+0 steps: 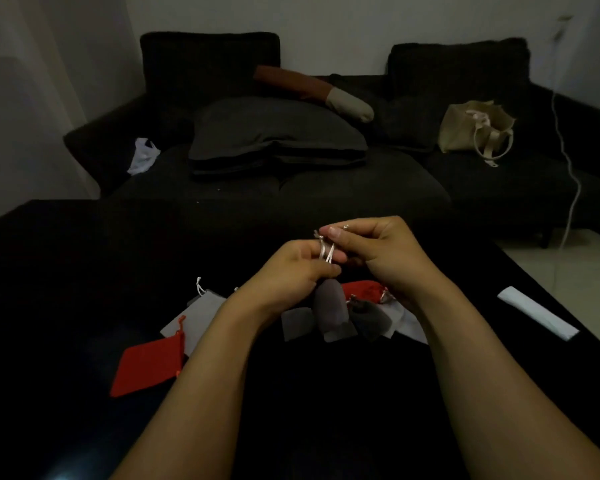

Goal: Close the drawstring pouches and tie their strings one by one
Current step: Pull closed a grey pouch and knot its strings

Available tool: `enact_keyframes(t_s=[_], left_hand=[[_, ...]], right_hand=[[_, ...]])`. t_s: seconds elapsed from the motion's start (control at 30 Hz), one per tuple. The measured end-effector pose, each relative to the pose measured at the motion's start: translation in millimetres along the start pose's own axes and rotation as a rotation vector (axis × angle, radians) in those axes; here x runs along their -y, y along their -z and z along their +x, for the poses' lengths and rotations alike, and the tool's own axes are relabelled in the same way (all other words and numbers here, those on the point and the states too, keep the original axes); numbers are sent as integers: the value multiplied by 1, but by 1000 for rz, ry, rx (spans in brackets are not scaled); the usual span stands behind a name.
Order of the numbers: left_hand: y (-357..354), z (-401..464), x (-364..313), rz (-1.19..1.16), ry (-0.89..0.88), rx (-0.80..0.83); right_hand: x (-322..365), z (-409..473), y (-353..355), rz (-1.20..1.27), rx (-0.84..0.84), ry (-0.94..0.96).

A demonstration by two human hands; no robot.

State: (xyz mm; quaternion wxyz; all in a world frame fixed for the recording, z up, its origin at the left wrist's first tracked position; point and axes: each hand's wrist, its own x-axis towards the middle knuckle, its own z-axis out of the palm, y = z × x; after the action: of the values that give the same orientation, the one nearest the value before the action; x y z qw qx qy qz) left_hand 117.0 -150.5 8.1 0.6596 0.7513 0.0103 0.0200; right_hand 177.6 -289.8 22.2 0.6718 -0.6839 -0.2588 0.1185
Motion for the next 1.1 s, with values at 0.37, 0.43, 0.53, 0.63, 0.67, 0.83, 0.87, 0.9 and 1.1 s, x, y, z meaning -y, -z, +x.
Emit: enact_keyframes(t_s=[0.37,0.43,0.53,0.63,0.67,0.83,0.87,0.9,1.1], left_hand=[[9,-6,3,258,-17,58],[9,-6,4,243,0,67],[9,-5,5,203,12,91],[6,-7,2,159,13,104],[6,-8,1,155,11,96],[6,-9,-1,172,33,119],[6,-8,-1,162,41,121],[5,-8,-1,151,51,119],[-1,-2,5,193,3,-40]], right_hand=[[6,-2,-4,-129,155,69],[3,-2,0,-134,133,59],[-1,0,3,-173,96,63],[-1,0,1,-188,81,84],[-1,1,2,-188,71,93],[2,-2,-4,-164,48,104],[3,-3,-5,-152,50,95],[4,-2,-4,-145,49,80],[2,-2,1,-123,-54,36]])
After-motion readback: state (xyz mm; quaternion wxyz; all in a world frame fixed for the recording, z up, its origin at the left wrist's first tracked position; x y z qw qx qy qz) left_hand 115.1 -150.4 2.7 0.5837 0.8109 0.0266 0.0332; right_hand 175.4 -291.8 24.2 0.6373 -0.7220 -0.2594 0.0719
